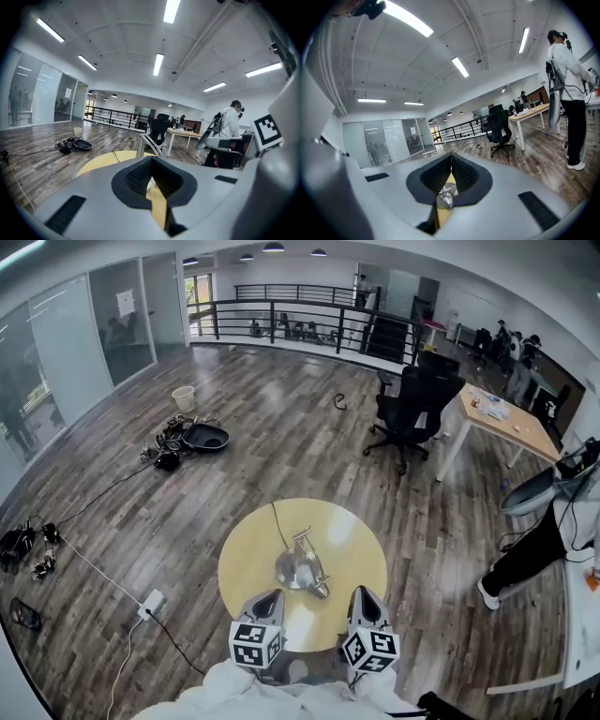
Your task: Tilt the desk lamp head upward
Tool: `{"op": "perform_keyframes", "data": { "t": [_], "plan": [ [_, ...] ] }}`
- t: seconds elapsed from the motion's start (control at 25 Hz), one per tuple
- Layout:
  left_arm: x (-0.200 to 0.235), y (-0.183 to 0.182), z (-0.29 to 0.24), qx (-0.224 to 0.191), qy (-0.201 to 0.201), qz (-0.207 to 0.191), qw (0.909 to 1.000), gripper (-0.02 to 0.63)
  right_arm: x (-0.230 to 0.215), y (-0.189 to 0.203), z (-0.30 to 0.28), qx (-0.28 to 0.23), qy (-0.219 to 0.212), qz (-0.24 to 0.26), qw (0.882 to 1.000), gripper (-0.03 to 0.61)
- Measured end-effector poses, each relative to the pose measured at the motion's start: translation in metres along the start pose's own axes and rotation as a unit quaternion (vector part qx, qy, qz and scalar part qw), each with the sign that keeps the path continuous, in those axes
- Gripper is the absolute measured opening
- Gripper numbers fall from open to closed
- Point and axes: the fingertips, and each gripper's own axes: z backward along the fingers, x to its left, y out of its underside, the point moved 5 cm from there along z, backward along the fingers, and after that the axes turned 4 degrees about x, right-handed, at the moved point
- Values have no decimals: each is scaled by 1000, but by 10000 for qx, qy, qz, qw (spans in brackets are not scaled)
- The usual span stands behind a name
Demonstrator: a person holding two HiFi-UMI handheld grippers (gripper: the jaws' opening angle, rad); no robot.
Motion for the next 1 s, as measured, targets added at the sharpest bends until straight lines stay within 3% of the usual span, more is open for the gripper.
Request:
{"op": "perform_keyframes", "data": {
  "t": [0.36,0.52,0.6,0.76,0.84,0.88,0.96,1.0],
  "plan": [
    [23,-18,-42,-34,-136,41,9999,-2,-16,0,-51,125,15,-54,9999,12],
    [41,-15,-51,69,7,1,10000,-2,-11,1,-68,205,71,-40,9998,12],
    [51,-14,-59,41,191,-239,9995,-3,-9,1,-73,172,79,-36,9998,12],
    [67,-17,-88,-38,477,-1131,9924,0,-17,13,-74,294,-213,177,9992,12],
    [74,-18,-107,-14,602,-1280,9899,56,-27,31,-72,601,-461,185,9970,14],
    [78,-18,-118,29,689,-1319,9889,86,-31,41,-71,774,-607,208,9949,33],
    [81,-16,-141,162,903,-1462,9850,128,-33,62,-69,1146,-974,359,9880,173],
    [81,-13,-152,227,1026,-1569,9820,149,-31,74,-69,1339,-1194,480,9826,211]
  ]
}}
